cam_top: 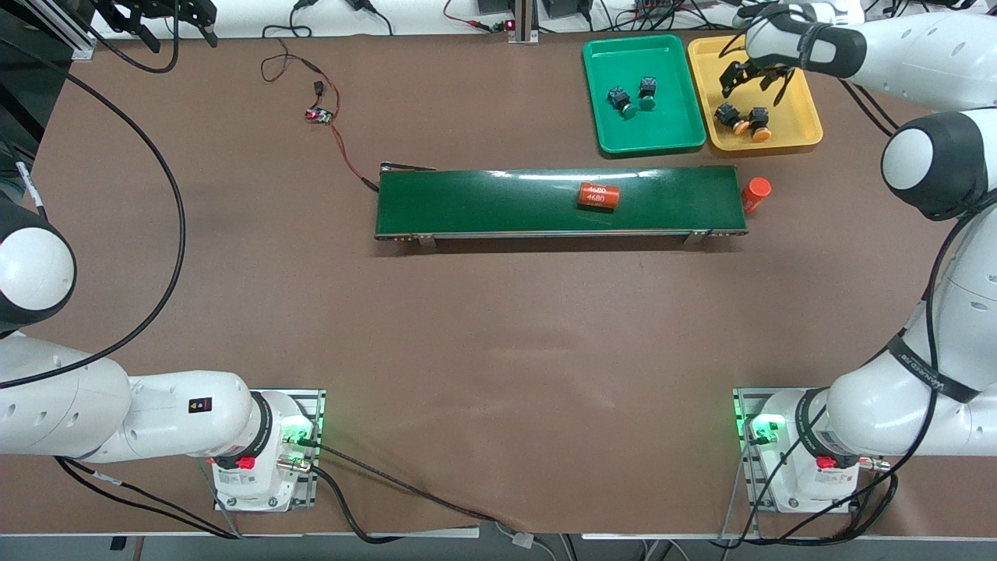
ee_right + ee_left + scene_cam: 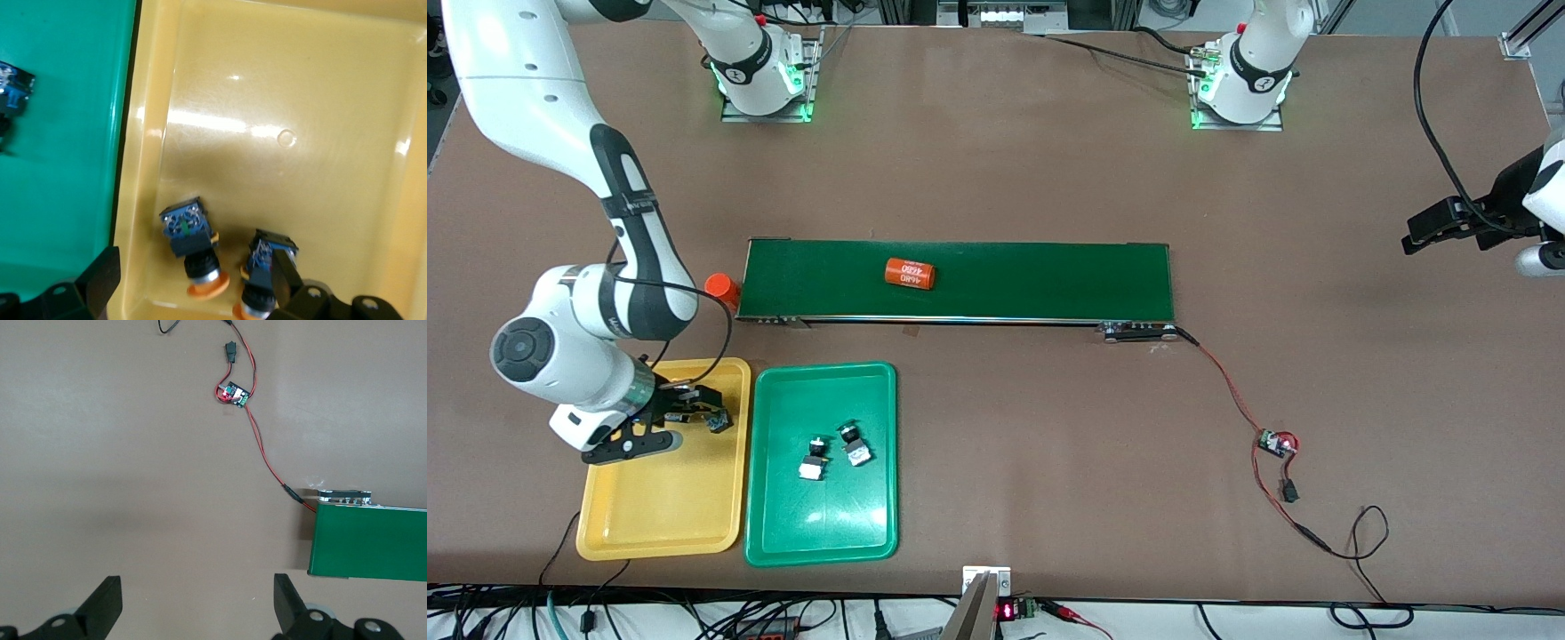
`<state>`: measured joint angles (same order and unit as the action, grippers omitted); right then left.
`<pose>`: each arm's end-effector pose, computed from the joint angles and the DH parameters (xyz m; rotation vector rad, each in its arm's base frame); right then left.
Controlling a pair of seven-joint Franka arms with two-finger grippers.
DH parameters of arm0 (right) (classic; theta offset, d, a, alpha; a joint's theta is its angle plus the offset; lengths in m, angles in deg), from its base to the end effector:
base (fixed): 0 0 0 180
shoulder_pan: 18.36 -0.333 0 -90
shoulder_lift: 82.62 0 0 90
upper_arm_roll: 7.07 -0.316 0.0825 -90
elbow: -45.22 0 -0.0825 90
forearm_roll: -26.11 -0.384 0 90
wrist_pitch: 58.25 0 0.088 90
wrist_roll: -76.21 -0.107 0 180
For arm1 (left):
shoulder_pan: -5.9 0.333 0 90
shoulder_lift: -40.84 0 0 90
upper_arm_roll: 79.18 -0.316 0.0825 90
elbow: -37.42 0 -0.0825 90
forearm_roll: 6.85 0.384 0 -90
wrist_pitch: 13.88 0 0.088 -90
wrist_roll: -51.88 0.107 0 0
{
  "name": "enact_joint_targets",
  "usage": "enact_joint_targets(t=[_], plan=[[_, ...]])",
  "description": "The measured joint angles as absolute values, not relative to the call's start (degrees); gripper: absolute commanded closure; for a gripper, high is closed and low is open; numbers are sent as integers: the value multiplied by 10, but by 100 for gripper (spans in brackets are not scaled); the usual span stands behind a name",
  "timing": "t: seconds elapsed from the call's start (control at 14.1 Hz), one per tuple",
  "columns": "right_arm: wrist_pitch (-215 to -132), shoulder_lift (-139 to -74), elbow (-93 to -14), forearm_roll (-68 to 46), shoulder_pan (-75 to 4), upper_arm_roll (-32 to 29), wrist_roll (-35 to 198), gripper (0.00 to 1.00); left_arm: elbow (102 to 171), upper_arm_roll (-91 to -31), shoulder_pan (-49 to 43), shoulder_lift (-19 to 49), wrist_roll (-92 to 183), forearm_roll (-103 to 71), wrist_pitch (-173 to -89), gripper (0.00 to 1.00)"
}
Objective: Sort buttons by color to trays
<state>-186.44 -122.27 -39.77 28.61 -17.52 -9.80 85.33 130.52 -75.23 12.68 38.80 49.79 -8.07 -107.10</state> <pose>0.7223 0.0165 0.2723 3.1144 0.3222 0.0977 0.5673 0.0265 0.5838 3.1143 0.1362 -0.0519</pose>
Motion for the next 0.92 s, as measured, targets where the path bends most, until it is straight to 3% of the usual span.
enact_joint_targets(t=[0.57,0.92], plan=[[-1539,-1019,-384,286,-177,-98,851,0,1305,-745,127,389,497,-81,-1071,0],[-1408,-932,-392,286,-177,-98,843,0,1305,-745,128,396,497,-81,-1071,0]])
